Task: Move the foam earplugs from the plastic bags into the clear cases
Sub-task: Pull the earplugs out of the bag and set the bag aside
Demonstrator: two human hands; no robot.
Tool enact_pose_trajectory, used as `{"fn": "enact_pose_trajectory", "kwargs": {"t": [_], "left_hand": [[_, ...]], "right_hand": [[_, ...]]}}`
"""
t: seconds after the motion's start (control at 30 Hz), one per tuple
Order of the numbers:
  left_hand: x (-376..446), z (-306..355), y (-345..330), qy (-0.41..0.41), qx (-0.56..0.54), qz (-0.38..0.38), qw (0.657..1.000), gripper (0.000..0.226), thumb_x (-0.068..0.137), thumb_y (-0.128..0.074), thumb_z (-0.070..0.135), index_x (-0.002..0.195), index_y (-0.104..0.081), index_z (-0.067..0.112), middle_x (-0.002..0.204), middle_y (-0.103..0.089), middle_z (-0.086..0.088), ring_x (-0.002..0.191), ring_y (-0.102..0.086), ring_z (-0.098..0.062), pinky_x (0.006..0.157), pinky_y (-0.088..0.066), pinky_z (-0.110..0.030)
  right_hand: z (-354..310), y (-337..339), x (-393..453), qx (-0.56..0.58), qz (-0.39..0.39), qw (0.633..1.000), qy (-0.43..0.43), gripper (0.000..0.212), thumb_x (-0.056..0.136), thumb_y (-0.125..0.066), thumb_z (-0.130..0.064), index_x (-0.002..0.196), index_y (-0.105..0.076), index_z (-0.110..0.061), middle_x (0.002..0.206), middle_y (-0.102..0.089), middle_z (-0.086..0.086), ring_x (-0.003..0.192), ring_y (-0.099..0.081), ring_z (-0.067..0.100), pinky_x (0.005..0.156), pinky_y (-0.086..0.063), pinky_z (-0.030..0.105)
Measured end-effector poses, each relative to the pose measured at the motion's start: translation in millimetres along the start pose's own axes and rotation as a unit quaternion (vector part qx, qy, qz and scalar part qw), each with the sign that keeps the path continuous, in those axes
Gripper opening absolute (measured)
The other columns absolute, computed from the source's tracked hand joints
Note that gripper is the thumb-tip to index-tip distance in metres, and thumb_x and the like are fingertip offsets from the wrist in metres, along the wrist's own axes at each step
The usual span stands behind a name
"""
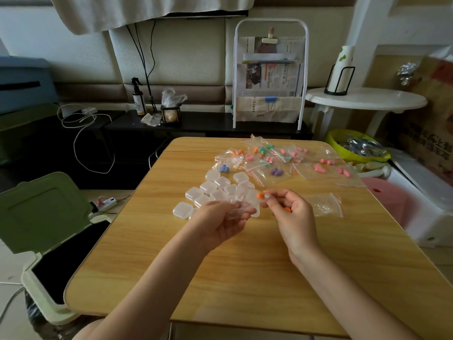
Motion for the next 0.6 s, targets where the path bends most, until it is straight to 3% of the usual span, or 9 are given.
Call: {"fn": "enact_pose_trajectory", "kwargs": {"t": [0.17,0.4,0.6], "left_hand": [[0.3,2.1,3.2,-0.008,0.009,-0.002,1.000,0.018,0.099,-0.045,0.006,0.092,-0.059,-0.003,0.069,-0.070,-0.010,0.044,-0.058,-0.006,0.044,-0.052,-0.019],[-3.4,1.2,-2.3,-0.004,0.056,-0.022,0.998,0.016,0.097,-0.049,0.009,0.099,-0.058,-0.004,0.063,-0.068,-0.006,0.044,-0.058,-0.005,0.044,-0.052,-0.019],[-3.5,1.6,-5.9,-0.022,0.079,-0.019,0.996,0.017,0.097,-0.050,0.009,0.102,-0.057,-0.005,0.055,-0.065,-0.003,0.044,-0.058,-0.004,0.046,-0.052,-0.018]], "right_hand": [[16.1,-3.7,-0.2,0.082,-0.009,0.989,-0.119,0.010,0.094,-0.058,-0.017,0.091,-0.065,-0.011,0.081,-0.071,-0.008,0.060,-0.051,0.000,0.053,-0.037,0.013],[12.3,6.4,8.2,-0.026,0.040,0.997,-0.068,0.021,0.094,-0.057,-0.030,0.092,-0.064,-0.011,0.061,-0.051,-0.012,0.057,-0.045,0.003,0.061,-0.038,0.023],[21.7,2.8,7.2,0.041,0.036,0.990,-0.133,0.018,0.097,-0.053,-0.028,0.091,-0.058,-0.011,0.069,-0.053,-0.001,0.060,-0.046,0.008,0.060,-0.038,0.023]]}}
Point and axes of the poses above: each hand's wrist, its own x-axis towards the middle knuckle, its own y-axis out of the back of the hand, z = x × y, the point moved 6 cm from there along x, towards the middle knuckle
